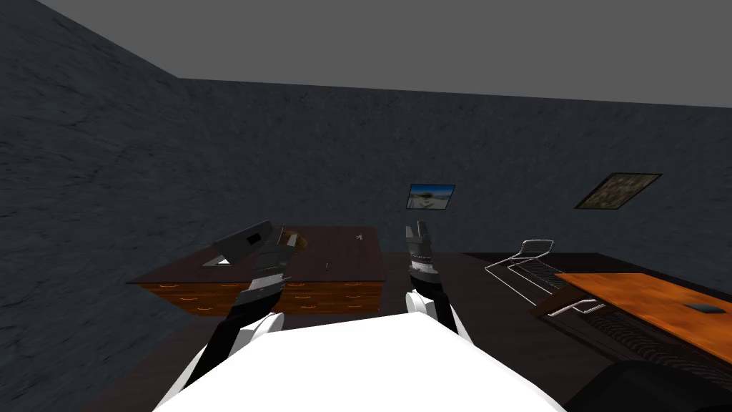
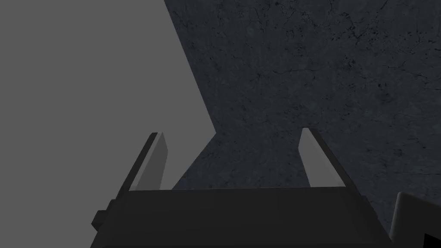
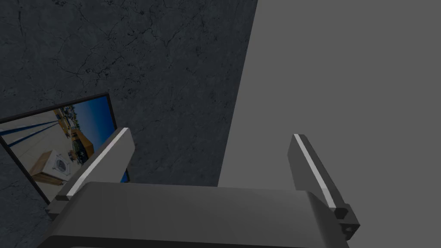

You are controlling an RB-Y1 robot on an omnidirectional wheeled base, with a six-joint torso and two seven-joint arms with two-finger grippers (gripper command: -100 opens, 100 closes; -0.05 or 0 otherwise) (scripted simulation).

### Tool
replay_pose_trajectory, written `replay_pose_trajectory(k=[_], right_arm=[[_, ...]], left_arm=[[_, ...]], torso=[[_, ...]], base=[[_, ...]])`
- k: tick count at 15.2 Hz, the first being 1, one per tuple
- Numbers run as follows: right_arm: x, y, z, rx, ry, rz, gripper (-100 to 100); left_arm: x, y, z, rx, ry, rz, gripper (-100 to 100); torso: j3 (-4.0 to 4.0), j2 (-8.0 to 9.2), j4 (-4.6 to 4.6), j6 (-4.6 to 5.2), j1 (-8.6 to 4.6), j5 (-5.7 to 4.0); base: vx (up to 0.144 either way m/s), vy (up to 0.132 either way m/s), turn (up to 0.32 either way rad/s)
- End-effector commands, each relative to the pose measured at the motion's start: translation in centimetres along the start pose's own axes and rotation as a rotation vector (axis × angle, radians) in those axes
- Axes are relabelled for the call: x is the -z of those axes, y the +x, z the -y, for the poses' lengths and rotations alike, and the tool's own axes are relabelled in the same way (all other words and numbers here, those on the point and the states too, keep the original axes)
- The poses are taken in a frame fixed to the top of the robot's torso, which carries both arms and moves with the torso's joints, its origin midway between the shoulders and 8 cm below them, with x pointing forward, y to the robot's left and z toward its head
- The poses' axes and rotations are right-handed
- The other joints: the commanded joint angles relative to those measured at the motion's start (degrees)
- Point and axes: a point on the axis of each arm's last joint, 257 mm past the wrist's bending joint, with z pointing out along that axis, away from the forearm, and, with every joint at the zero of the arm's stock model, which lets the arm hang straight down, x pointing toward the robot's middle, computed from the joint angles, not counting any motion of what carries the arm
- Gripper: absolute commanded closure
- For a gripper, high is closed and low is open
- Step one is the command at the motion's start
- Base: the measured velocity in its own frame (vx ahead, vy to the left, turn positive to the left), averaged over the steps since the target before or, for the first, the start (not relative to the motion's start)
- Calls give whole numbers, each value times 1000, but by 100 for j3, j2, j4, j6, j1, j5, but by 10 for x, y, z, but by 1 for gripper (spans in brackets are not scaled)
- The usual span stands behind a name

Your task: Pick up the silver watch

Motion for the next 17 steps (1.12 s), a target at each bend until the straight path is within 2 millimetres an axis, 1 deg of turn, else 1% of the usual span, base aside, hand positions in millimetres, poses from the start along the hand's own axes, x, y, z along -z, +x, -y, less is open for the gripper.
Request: replay_pose_trajectory(k=[1,4,7,8,9,10,12,13,14,15,16,17], right_arm=[[0,0,0,0,0,0,0],[0,0,0,0,0,0,0],[0,0,0,0,0,0,0],[0,0,0,0,0,0,0],[0,0,0,0,0,0,0],[0,0,0,0,0,0,0],[0,0,0,0,0,0,0],[0,0,0,0,0,0,0],[0,0,0,0,0,0,0],[0,0,0,0,0,0,0],[0,0,0,0,0,0,0],[0,0,0,0,0,0,0]], left_arm=[[0,2,-11,4,-25,-26,-100],[0,2,-38,33,-88,-48,-100],[1,-1,-77,85,-180,-51,-100],[2,-1,-79,85,-183,-50,-100],[3,-2,-94,107,-220,-47,-100],[3,-2,-94,107,-220,-47,-100],[6,-6,-124,159,-293,-33,-100],[8,-6,-128,158,-301,-31,-100],[10,-8,-144,187,-341,-21,-100],[11,-9,-146,186,-345,-20,-100],[14,-11,-164,216,-388,-7,-100],[14,-11,-164,216,-390,-6,-100]], torso=[[0,0,0,0,0,0],[-2,-4,-1,1,2,1],[-4,-7,-2,1,3,1],[-5,-8,-2,1,2,1],[-5,-8,-2,1,2,1],[-5,-8,-2,1,2,1],[-5,-8,-2,1,2,1],[-5,-8,-2,1,3,1],[-5,-8,-2,0,3,1],[-5,-9,-2,1,3,1],[-5,-8,-2,0,2,1],[-5,-9,-2,1,3,1]], base=[[0,0,0],[7,-3,-14],[12,-1,-16],[12,-1,-11],[11,-1,-10],[10,0,-9],[11,1,-15],[13,1,-12],[13,2,-7],[13,2,-9],[12,2,-11],[11,2,-12]])
